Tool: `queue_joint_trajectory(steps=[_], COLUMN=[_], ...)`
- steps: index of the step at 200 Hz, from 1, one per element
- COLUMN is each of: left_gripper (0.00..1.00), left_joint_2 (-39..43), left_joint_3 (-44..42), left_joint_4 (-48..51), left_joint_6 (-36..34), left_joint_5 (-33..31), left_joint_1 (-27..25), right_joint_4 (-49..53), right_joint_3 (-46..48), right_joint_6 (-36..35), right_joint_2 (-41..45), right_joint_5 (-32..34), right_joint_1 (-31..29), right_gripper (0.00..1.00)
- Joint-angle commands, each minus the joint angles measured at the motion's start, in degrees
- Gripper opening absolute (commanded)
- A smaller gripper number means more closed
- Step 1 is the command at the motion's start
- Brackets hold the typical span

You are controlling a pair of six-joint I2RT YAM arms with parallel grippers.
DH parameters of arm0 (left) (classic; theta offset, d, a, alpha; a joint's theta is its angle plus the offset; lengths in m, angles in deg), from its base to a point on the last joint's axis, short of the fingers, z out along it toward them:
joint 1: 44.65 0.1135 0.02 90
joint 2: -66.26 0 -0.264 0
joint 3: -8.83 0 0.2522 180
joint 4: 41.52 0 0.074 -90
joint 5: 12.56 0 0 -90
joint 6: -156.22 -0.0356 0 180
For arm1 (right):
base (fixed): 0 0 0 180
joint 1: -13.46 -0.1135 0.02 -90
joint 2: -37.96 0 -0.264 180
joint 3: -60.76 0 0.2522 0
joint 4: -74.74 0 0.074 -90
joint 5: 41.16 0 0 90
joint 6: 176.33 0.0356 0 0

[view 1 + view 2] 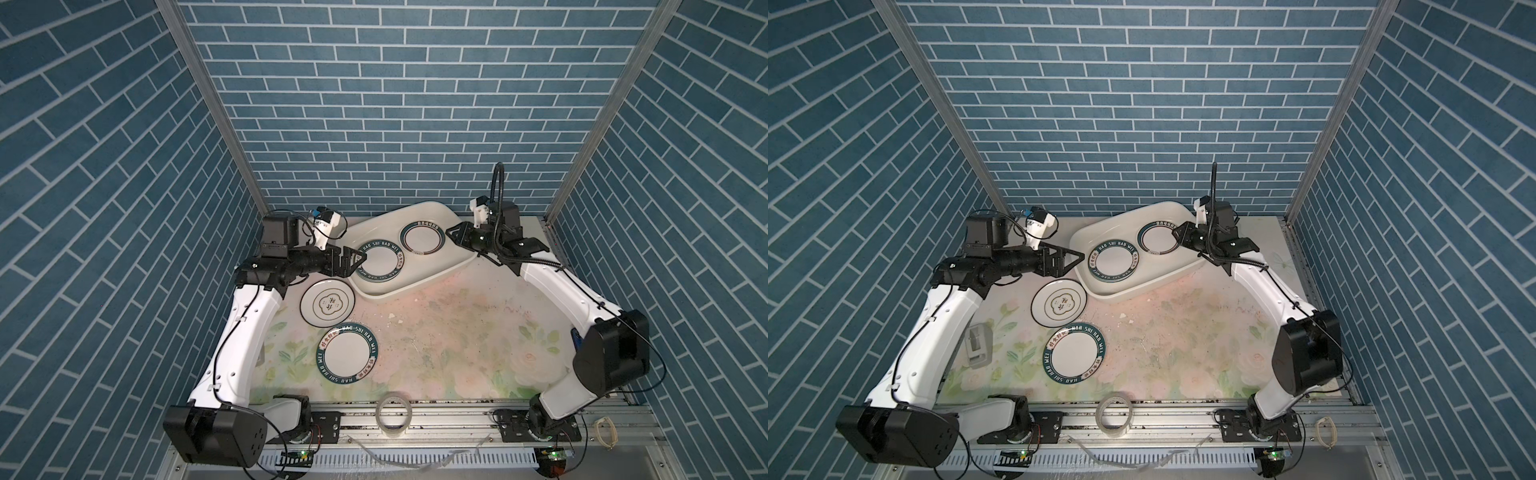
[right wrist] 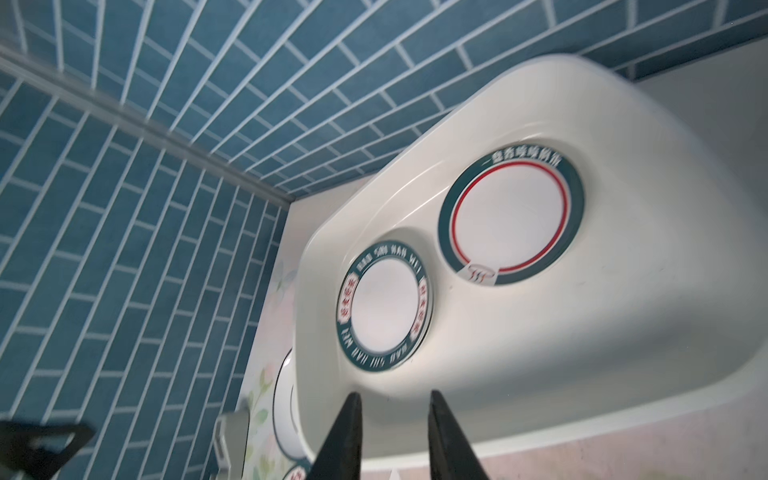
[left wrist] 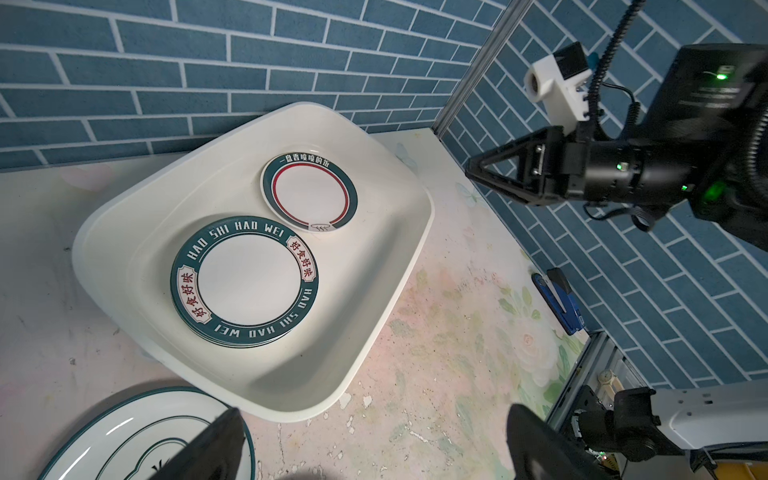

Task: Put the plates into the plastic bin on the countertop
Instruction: 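Open the right gripper and move it down to the green-rim plate's edge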

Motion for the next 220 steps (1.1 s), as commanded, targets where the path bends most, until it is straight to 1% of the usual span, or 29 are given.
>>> queue_joint_trajectory(steps=[1,18,40,52,64,83,97,119,134,179,198,220], left_gripper=[1.0,0.99,1.0,0.99,1.0,0.99,1.0,1.0,1.0,0.99,1.0,1.0], left_joint_2=[-1.1,-2.4,-3.3,-3.2,-2.3,-1.1,0.0,0.7,0.8,0.8,1.1,2.1], left_joint_3=[-1.6,-1.4,-0.5,-0.3,-0.9,-1.0,-1.5,-2.0,-2.0,-1.5,-0.8,-0.4], left_joint_4=[0.4,0.1,0.6,0.5,0.4,1.1,0.6,-0.3,-1.0,-3.5,-3.9,-4.4], left_joint_6=[-3.5,-3.4,-2.9,-1.9,-1.5,-1.7,-1.3,-0.3,0.5,3.4,4.3,4.7], left_joint_5=[4.7,5.4,2.2,0.4,-1.3,-3.6,-3.9,-4.2,-3.8,0.4,2.5,4.3], left_joint_1=[0.0,0.0,0.0,0.0,0.0,0.2,0.8,1.5,1.5,1.5,1.5,1.5], right_joint_4=[1.5,-1.3,-7.4,-7.6,-6.9,-14.6,-18.9,-19.1,-20.1,-24.6,-22.9,-24.7], right_joint_3=[10.4,19.0,27.3,28.8,29.8,32.3,32.6,31.3,31.0,29.3,26.5,25.9], right_joint_6=[-1.9,0.6,5.2,5.4,5.8,9.9,12.0,12.3,12.8,16.0,15.1,14.9], right_joint_2=[6.8,12.0,16.6,16.9,16.7,14.0,10.4,6.4,4.5,-2.2,-5.3,-8.3], right_joint_5=[-7.3,-9.2,-8.7,-8.0,-5.1,-4.9,-3.0,1.3,2.6,4.9,6.7,7.5], right_joint_1=[-3.7,-7.4,-13.0,-16.2,-19.3,-23.1,-25.9,-29.9,-32.3,-37.5,-39.2,-40.3], right_gripper=[0.3,0.32,0.34,0.34,0.34,0.35,0.35,0.36,0.37,0.39,0.39,0.39])
